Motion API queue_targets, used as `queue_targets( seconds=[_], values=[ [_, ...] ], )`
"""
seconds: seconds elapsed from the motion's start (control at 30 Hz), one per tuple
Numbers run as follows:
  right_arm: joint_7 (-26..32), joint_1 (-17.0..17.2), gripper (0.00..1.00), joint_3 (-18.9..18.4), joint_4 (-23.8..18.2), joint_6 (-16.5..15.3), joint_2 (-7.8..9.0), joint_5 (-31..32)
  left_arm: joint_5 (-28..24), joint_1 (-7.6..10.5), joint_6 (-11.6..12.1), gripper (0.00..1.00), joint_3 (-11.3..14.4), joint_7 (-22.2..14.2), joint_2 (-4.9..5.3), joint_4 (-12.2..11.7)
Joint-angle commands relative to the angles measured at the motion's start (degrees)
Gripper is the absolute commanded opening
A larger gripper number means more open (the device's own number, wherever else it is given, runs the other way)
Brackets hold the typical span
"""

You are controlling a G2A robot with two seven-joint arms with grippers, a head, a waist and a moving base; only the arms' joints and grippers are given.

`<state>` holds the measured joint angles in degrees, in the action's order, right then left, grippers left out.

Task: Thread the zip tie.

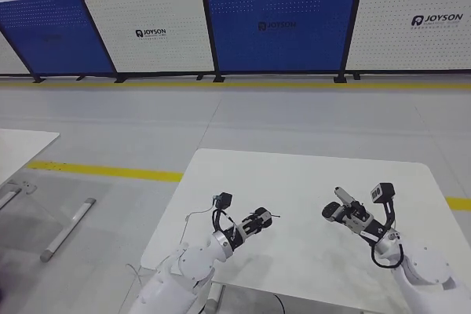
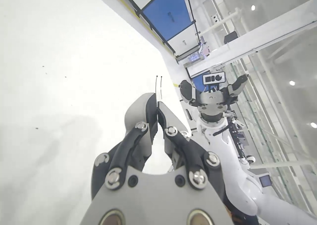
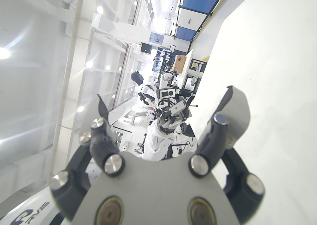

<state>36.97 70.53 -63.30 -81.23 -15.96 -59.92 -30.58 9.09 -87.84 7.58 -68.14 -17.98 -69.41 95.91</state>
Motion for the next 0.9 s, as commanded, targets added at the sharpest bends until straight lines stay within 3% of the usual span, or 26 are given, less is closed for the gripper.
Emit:
queue_targets(
  seconds=[0.0, 0.27, 0.33, 0.47, 0.53, 0.67, 0.73, 0.87],
  values=[
    [0.0, 0.0, 1.0, 0.0, 0.0, 0.0, 0.0, 0.0, -0.04, -0.03, 0.02, 0.0, -0.04, -0.06, 0.01, 0.04],
    [0.0, 0.0, 1.0, 0.0, 0.0, 0.0, 0.0, 0.0, -0.04, 0.0, 0.08, 0.0, 0.24, -0.28, -0.01, 0.09],
    [0.0, 0.0, 1.0, 0.0, 0.0, 0.0, 0.0, 0.0, 0.84, 0.15, 1.09, 0.0, 1.09, -0.09, -0.03, 0.69],
    [0.0, 0.0, 1.0, 0.0, 0.0, 0.0, 0.0, 0.0, 2.1, -1.69, 5.43, 0.0, 1.16, 1.39, 0.21, 5.38],
    [0.0, 0.0, 1.0, 0.0, 0.0, 0.0, 0.0, 0.0, 4.53, -3.42, 6.63, 0.0, 1.14, 3.86, 0.33, 8.64],
    [0.0, 0.0, 1.0, 0.0, 0.0, 0.0, 0.0, 0.0, 5.92, -7.17, 10.39, 0.0, 1.22, 4.25, 0.78, 14.75],
    [0.0, 0.0, 1.0, 0.0, 0.0, 0.0, 0.0, 0.0, 6.47, -8.19, 11.9, 0.0, 1.02, 4.0, 0.99, 16.06],
    [0.0, 0.0, 1.0, 0.0, 0.0, 0.0, 0.0, 0.0, 5.55, -8.57, 11.9, 0.0, 0.88, 3.82, 1.2, 15.89]
  ],
)
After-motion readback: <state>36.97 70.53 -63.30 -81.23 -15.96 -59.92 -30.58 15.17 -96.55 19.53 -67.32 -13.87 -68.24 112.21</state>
